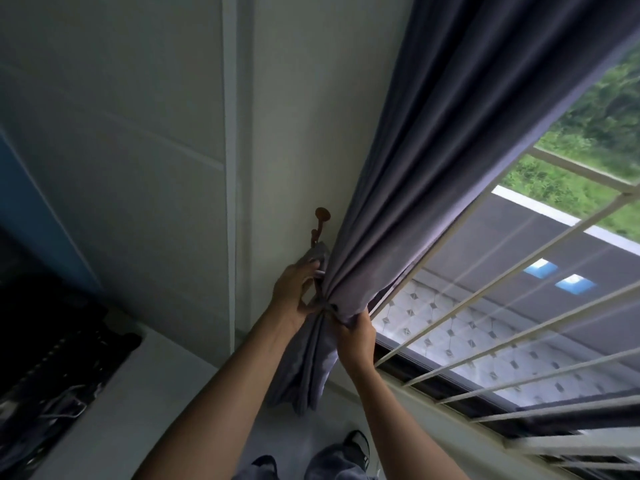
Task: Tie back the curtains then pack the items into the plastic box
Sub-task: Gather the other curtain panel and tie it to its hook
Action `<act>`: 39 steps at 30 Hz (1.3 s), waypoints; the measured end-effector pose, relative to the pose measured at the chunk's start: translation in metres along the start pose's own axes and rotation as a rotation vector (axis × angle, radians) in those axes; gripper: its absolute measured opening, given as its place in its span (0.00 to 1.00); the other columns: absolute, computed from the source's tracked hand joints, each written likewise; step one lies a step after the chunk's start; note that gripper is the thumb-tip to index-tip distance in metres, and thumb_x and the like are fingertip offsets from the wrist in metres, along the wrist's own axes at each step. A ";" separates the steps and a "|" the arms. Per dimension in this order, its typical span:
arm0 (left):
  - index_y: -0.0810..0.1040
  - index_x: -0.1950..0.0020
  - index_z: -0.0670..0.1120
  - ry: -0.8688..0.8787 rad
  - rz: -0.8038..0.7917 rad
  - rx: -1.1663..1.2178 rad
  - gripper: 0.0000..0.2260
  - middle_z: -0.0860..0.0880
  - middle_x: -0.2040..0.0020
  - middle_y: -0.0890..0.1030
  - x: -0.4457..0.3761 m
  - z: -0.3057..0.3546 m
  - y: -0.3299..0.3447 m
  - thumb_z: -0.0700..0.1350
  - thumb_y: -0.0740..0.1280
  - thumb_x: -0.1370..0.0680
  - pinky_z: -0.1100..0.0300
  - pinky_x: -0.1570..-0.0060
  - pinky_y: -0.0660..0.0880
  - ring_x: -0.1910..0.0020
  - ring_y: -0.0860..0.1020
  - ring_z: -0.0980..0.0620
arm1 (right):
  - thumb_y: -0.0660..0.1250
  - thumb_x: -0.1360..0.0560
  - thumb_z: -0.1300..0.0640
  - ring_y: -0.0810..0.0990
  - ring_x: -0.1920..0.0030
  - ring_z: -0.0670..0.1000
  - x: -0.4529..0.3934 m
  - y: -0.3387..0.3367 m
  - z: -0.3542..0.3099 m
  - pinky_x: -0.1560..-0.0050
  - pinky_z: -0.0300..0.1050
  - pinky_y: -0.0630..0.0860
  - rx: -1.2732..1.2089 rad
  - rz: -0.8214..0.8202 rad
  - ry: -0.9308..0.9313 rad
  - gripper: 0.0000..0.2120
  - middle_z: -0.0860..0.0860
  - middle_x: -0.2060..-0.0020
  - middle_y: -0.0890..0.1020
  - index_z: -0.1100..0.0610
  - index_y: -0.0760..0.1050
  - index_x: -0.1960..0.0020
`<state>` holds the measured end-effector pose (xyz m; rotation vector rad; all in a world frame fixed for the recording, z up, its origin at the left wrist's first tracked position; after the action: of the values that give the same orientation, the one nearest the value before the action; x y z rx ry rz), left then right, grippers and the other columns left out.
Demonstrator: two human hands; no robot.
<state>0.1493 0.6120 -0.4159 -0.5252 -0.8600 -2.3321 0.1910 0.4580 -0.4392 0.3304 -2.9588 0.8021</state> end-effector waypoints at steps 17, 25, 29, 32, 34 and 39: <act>0.73 0.43 0.48 0.150 0.116 0.177 0.16 0.46 0.49 0.79 -0.010 0.028 -0.023 0.39 0.72 0.28 0.63 0.58 0.72 0.50 0.78 0.51 | 0.71 0.27 0.59 0.75 0.55 0.50 -0.011 0.000 -0.001 0.65 0.34 0.67 0.066 -0.014 -0.007 0.19 0.48 0.54 0.78 0.60 0.70 0.38; 0.51 0.24 0.58 0.250 0.118 0.337 0.42 0.45 0.37 0.74 -0.010 0.063 -0.056 0.31 0.69 0.28 0.57 0.51 0.76 0.41 0.77 0.47 | 0.70 0.26 0.59 0.73 0.55 0.51 -0.014 -0.007 0.003 0.58 0.43 0.65 0.107 0.021 0.013 0.19 0.51 0.54 0.77 0.62 0.71 0.39; 0.59 0.26 0.52 0.444 0.404 0.308 0.37 0.44 0.39 0.73 0.001 0.079 -0.099 0.28 0.68 0.29 0.52 0.45 0.76 0.42 0.76 0.47 | 0.70 0.26 0.58 0.76 0.55 0.55 -0.013 -0.004 0.003 0.59 0.44 0.66 0.100 0.021 0.009 0.15 0.55 0.54 0.80 0.63 0.72 0.42; 0.61 0.27 0.45 0.435 0.680 0.214 0.33 0.46 0.41 0.73 0.005 0.066 -0.146 0.28 0.66 0.28 0.55 0.47 0.74 0.47 0.75 0.49 | 0.70 0.26 0.58 0.76 0.57 0.56 -0.015 -0.004 0.004 0.60 0.44 0.66 0.104 0.012 0.010 0.09 0.55 0.58 0.79 0.61 0.72 0.51; 0.60 0.27 0.44 0.288 0.718 0.132 0.34 0.43 0.40 0.76 -0.008 0.039 -0.167 0.30 0.68 0.29 0.48 0.45 0.76 0.47 0.78 0.43 | 0.70 0.25 0.58 0.75 0.59 0.56 -0.015 -0.005 0.003 0.60 0.44 0.65 0.123 0.005 0.003 0.08 0.53 0.61 0.78 0.61 0.72 0.53; 0.64 0.31 0.38 -0.096 0.603 -0.042 0.36 0.36 0.40 0.76 -0.026 -0.026 -0.177 0.45 0.77 0.33 0.63 0.78 0.73 0.64 0.76 0.46 | 0.70 0.25 0.55 0.75 0.60 0.55 -0.016 -0.006 0.004 0.64 0.44 0.64 0.152 0.008 0.006 0.11 0.53 0.62 0.78 0.64 0.75 0.52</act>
<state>0.0503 0.7140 -0.5281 -0.7951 -0.5877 -1.7849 0.2078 0.4537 -0.4417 0.3234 -2.9014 1.0299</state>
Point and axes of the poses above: each hand's wrist, its own x-axis away from the middle knuckle, its own y-axis out of the palm, z = x × y, the point moved 9 cm from there along -x, towards the middle knuckle
